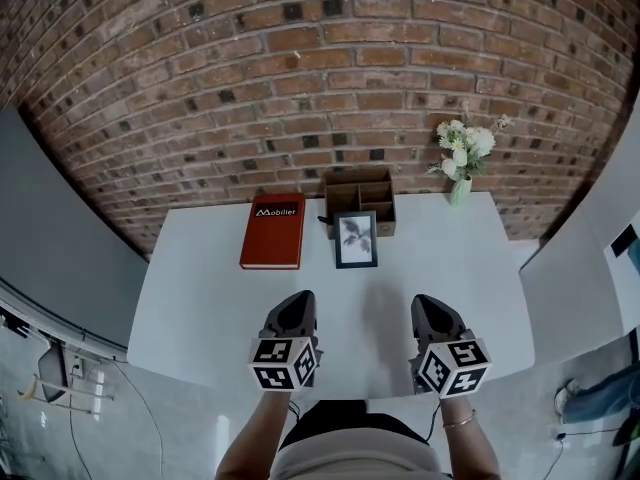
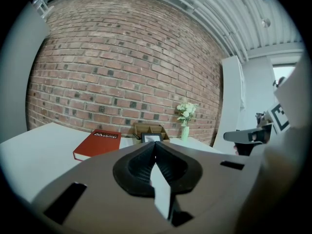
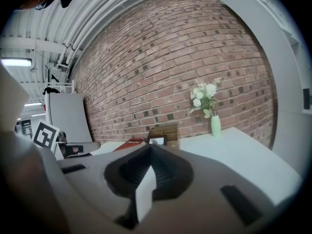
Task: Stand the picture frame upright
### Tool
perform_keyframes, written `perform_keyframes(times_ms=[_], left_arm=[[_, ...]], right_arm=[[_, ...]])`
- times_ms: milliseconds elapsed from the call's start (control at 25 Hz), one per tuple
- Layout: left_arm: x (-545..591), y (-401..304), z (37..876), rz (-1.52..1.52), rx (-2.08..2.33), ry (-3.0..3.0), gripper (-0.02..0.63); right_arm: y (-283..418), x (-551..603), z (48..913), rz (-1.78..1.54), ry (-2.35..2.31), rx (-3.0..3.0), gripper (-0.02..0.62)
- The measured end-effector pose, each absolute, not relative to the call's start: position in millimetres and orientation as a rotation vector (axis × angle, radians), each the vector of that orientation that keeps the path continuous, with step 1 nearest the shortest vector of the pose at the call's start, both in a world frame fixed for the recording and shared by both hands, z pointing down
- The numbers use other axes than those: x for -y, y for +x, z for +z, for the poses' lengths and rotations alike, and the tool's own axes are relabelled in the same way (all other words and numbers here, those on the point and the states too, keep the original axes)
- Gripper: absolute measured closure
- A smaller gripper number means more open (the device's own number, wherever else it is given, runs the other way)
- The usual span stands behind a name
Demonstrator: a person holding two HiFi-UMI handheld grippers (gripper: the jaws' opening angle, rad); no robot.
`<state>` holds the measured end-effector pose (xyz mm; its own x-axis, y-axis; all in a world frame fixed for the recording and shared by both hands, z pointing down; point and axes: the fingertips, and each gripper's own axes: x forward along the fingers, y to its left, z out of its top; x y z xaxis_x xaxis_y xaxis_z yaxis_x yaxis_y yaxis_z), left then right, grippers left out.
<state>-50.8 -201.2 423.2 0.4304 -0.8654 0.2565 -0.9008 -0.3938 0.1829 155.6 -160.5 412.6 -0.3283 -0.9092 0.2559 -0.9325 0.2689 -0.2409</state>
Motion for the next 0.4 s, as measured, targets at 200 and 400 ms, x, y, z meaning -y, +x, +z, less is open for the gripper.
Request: perform_keyframes(times_ms=[200,400], left_arm=[[199.3,-49.6,427.2,0.183,1.519,2.390,0.612],[197.1,-49.1,429.7,0.182,1.511,2.383,0.612]], right_arm=[[157.3,158.8,412.2,0.533,1.793,2.438,0.594],[151.3,159.4,414.5,0.534,1.770,2.441,0.594]])
